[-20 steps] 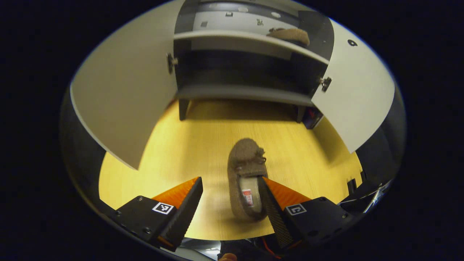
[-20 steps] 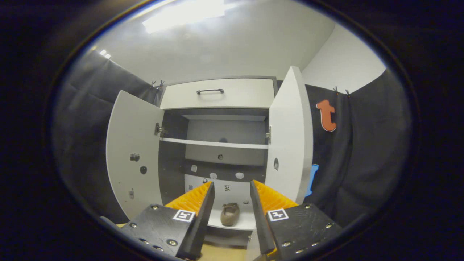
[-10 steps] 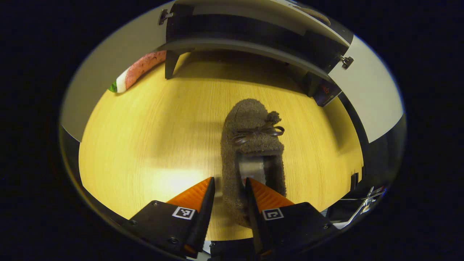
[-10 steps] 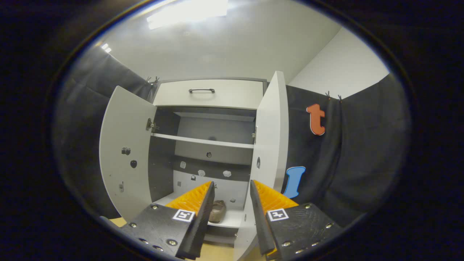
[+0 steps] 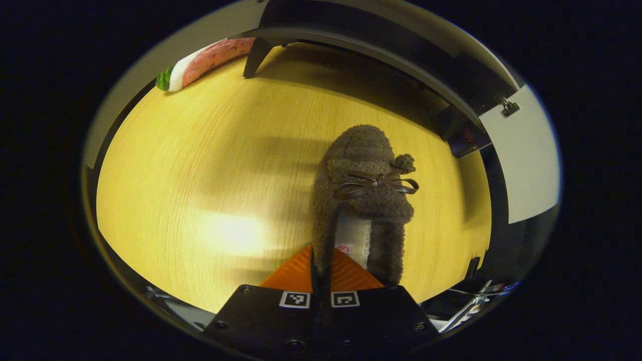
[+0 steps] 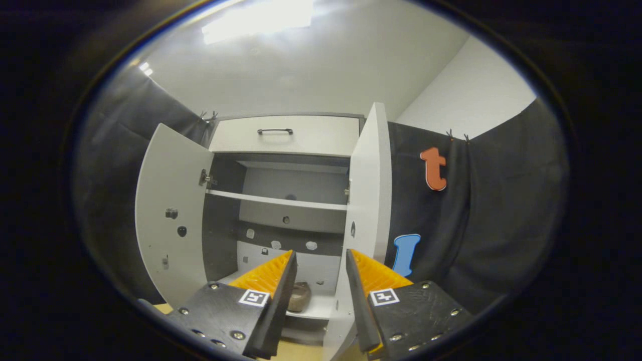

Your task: Grab one shoe with the right hand and put it into the shoe cabinet, grab the other shoe with the left hand and put it into the shoe cabinet; then close the right door with the right hand and the left door with the left hand.

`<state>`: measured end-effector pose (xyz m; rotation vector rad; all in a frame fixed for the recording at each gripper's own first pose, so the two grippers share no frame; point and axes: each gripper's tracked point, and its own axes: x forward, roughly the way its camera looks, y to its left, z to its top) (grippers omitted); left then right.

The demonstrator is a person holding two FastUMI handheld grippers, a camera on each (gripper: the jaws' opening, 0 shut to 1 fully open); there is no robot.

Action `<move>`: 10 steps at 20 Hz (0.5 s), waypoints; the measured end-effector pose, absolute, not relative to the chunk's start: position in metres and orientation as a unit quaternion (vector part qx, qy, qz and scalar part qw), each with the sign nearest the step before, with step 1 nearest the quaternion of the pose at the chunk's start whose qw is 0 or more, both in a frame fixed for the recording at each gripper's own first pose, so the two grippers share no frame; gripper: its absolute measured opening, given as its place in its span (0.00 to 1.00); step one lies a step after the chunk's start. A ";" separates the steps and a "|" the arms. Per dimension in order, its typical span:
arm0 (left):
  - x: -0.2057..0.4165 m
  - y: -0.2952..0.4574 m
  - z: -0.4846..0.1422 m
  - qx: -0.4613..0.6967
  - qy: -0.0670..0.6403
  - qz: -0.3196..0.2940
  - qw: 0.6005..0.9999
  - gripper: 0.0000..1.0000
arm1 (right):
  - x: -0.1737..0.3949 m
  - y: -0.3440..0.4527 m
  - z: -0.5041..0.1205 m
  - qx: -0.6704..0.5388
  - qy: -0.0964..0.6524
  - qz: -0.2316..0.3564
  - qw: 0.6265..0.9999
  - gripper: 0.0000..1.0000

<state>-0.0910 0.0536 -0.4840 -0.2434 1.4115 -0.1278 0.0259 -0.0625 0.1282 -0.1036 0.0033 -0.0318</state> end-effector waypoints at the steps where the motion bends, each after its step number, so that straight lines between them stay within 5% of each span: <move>1: -0.089 0.055 -0.481 -0.109 0.644 -0.055 0.755 0.01 | 0.026 -0.063 0.128 -0.051 0.002 -0.015 0.999 0.60; 10: -0.045 0.082 -0.415 -0.135 0.527 -0.100 0.833 0.01 | 0.032 -0.055 0.114 -0.021 0.014 0.001 1.000 0.61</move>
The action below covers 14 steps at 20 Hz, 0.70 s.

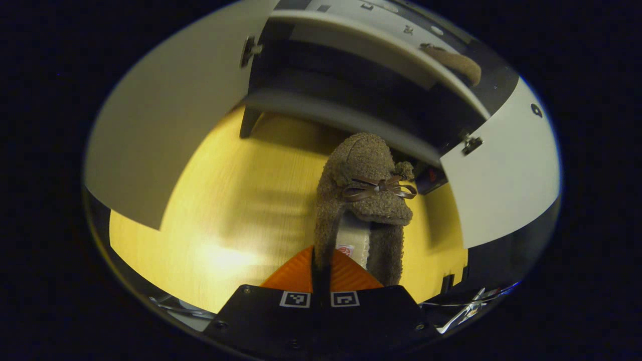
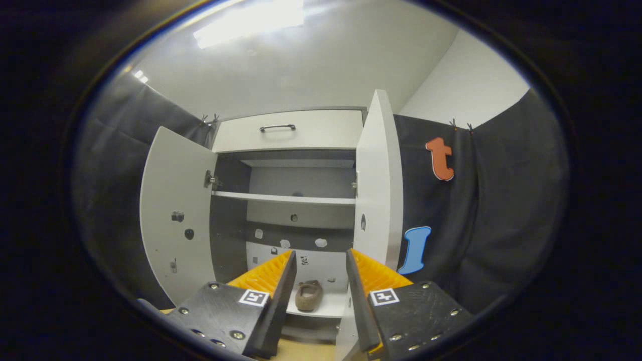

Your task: Grab one shoe with the right hand and put it into the shoe cabinet, grab the other shoe with the left hand and put it into the shoe cabinet; then close the right door with the right hand and the left door with the left hand.

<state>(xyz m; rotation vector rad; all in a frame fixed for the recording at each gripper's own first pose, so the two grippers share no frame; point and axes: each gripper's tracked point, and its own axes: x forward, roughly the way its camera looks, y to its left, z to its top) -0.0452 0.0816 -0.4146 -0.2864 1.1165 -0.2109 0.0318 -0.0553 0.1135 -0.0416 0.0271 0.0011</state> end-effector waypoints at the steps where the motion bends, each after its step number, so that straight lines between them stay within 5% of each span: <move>1: -0.046 0.083 -0.413 -0.142 0.508 -0.104 0.843 0.01 | 0.032 -0.055 0.114 -0.019 0.012 0.001 1.000 0.61; 14: -0.023 0.090 -0.412 -0.162 0.323 -0.130 0.923 0.00 | 0.017 -0.031 0.109 -0.001 0.022 0.045 0.999 0.58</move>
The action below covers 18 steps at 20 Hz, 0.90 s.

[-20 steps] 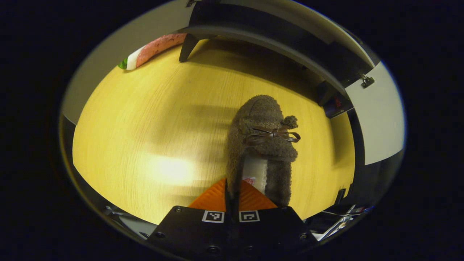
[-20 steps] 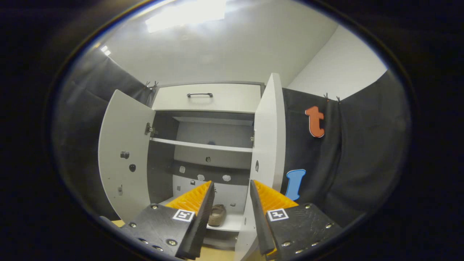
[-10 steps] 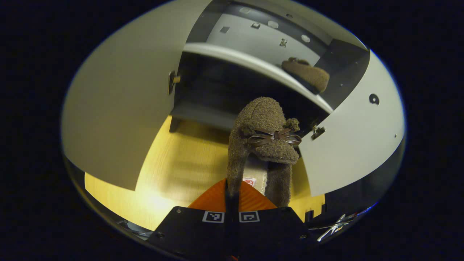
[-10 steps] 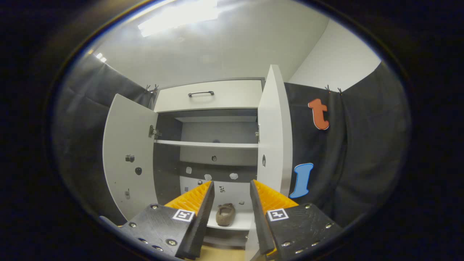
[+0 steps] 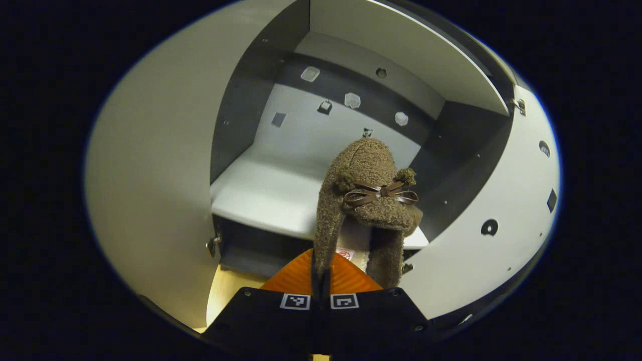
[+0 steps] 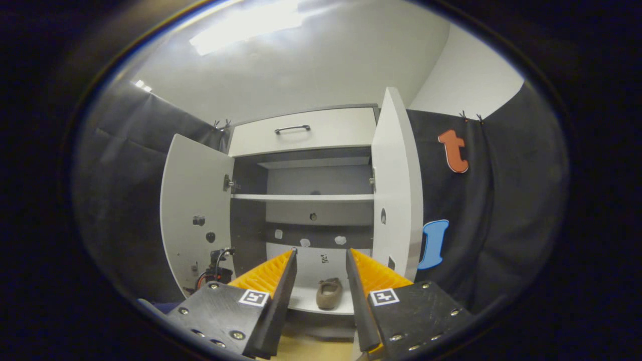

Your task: Grab one shoe with the right hand and put it into the shoe cabinet, grab the other shoe with the left hand and put it into the shoe cabinet; then close the right door with the right hand and the left door with the left hand.

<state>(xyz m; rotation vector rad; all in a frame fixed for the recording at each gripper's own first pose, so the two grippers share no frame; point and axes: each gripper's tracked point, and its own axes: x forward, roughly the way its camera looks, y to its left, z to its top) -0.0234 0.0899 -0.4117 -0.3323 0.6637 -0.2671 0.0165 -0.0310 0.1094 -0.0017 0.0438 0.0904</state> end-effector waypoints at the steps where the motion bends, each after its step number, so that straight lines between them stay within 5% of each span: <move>1: -0.024 0.088 -0.412 -0.163 0.319 -0.126 0.925 0.01 | 0.014 -0.032 0.109 -0.005 0.022 0.045 0.999 0.58; 16: -0.011 0.099 -0.429 -0.124 0.349 -0.071 0.926 0.00 | 0.000 -0.059 0.098 -0.054 0.032 0.005 0.998 0.58; 18: -0.007 0.099 -0.430 -0.110 0.347 -0.076 0.928 0.06 | 0.002 -0.059 0.096 -0.054 0.034 0.007 0.998 0.58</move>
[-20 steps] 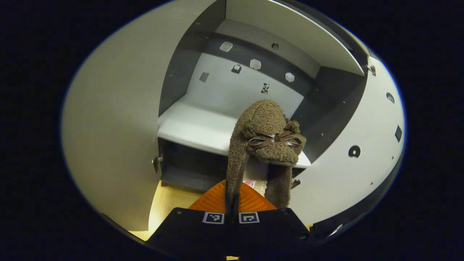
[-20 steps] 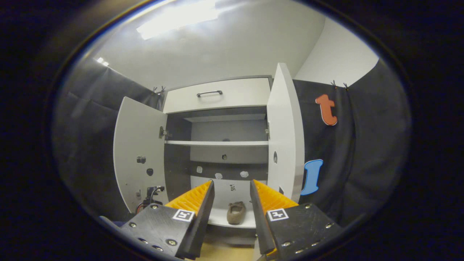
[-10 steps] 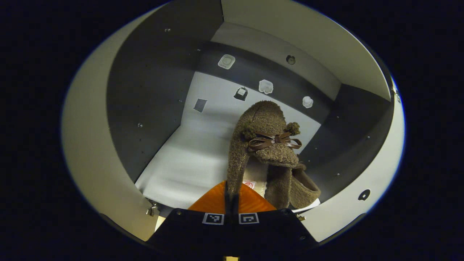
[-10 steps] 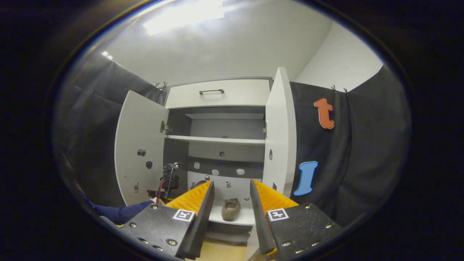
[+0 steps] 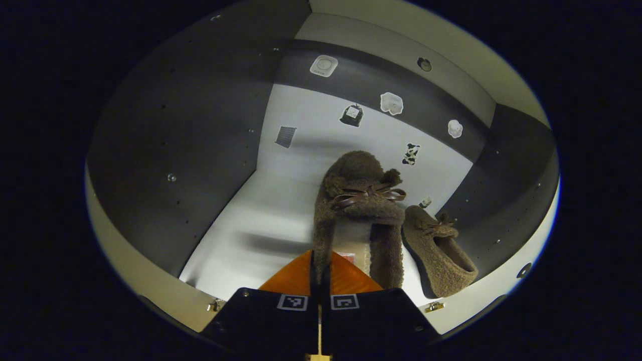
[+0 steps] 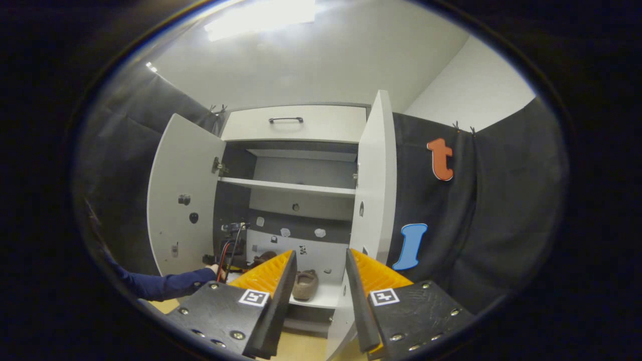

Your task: Grab one shoe with the right hand and put it into the shoe cabinet, grab the other shoe with the left hand and put it into the shoe cabinet; then close the right door with the right hand and the left door with the left hand.

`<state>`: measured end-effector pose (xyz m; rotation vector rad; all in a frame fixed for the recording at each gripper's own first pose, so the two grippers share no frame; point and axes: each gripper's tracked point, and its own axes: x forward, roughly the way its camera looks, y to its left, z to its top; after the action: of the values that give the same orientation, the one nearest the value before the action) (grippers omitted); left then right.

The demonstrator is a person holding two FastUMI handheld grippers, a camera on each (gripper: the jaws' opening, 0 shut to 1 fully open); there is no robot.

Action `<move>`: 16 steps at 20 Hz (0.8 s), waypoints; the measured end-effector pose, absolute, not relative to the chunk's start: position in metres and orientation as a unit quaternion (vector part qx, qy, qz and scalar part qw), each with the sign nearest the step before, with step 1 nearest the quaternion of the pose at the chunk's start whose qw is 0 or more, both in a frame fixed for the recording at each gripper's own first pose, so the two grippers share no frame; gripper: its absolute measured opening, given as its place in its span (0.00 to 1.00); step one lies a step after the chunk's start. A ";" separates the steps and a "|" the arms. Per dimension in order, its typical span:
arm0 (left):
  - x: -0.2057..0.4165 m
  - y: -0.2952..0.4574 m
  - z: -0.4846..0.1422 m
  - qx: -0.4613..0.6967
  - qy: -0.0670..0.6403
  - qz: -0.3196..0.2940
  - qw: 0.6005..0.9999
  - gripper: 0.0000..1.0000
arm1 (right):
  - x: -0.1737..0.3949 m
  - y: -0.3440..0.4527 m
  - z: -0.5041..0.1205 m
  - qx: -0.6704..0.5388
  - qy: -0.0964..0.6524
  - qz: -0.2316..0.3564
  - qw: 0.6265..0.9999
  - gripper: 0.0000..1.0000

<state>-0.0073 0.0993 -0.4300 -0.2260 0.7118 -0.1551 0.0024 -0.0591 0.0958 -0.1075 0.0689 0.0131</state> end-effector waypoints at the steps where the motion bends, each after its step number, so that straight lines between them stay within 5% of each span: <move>1: -0.005 0.097 -0.428 -0.112 0.344 -0.081 0.929 0.10 | 0.005 -0.058 0.095 -0.053 0.035 0.008 0.998 0.58; 4: -0.003 0.103 -0.415 -0.094 0.325 -0.073 0.938 0.26 | 0.006 -0.060 0.094 -0.049 0.034 0.010 0.998 0.58; 7: -0.009 0.104 -0.390 -0.063 0.296 -0.076 0.950 0.78 | 0.006 -0.064 0.097 -0.042 0.030 0.009 0.999 0.58; 8: -0.012 0.104 -0.376 -0.058 0.280 -0.079 0.955 0.81 | 0.005 -0.067 0.098 -0.041 0.028 0.006 0.999 0.58; 9: -0.017 0.104 -0.361 -0.050 0.264 -0.077 0.960 0.94 | 0.004 -0.069 0.101 -0.040 0.025 0.003 0.999 0.58; 16: -0.083 0.099 -0.242 -0.010 0.152 -0.098 0.984 0.97 | -0.008 -0.116 0.121 -0.040 0.001 -0.046 0.998 0.58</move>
<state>-0.0827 0.0987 -0.2416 -0.0205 0.3049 -0.1970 -0.0085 -0.1159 0.1209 -0.0811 0.0019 -0.0921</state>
